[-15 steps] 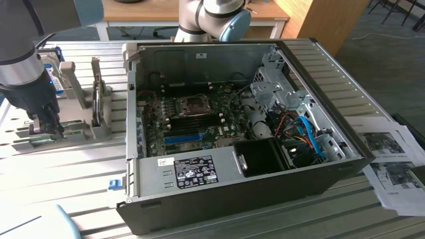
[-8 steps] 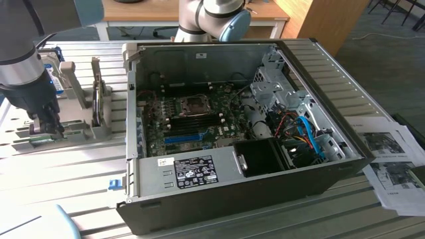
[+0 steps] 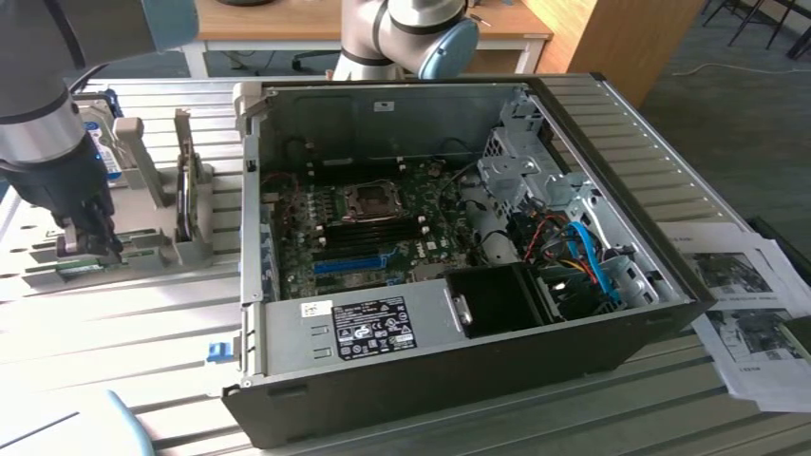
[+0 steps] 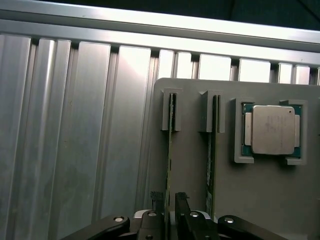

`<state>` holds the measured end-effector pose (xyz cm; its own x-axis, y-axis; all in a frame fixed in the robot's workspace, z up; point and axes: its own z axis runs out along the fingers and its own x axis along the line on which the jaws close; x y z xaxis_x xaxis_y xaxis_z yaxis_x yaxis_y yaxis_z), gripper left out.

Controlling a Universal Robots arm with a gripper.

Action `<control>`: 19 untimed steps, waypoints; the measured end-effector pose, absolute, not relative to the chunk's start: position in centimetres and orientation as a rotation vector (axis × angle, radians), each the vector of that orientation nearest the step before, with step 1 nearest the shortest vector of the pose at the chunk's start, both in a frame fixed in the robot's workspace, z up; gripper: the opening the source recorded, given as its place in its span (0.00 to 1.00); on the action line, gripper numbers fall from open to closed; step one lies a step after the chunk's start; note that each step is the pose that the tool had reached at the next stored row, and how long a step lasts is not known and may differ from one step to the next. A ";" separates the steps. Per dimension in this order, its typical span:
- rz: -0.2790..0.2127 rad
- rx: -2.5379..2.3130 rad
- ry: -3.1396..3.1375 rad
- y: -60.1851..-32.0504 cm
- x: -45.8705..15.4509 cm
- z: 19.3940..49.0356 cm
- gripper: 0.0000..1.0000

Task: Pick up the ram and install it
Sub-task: 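Pick up the ram and move it above insertion slot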

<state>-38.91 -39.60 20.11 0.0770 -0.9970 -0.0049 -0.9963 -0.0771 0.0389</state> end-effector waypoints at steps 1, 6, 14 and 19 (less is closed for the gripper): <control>-0.047 2.287 -2.117 -39.6 -38.9 20.1 0.23; -0.047 2.287 -2.117 -39.6 -38.9 20.0 0.23; -0.047 2.287 -2.117 -39.6 -38.9 20.0 0.23; -0.047 2.287 -2.117 -39.6 -38.9 20.0 0.11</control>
<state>-38.91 -39.60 20.01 0.0770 -0.9970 -0.0049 -0.9963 -0.0771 0.0389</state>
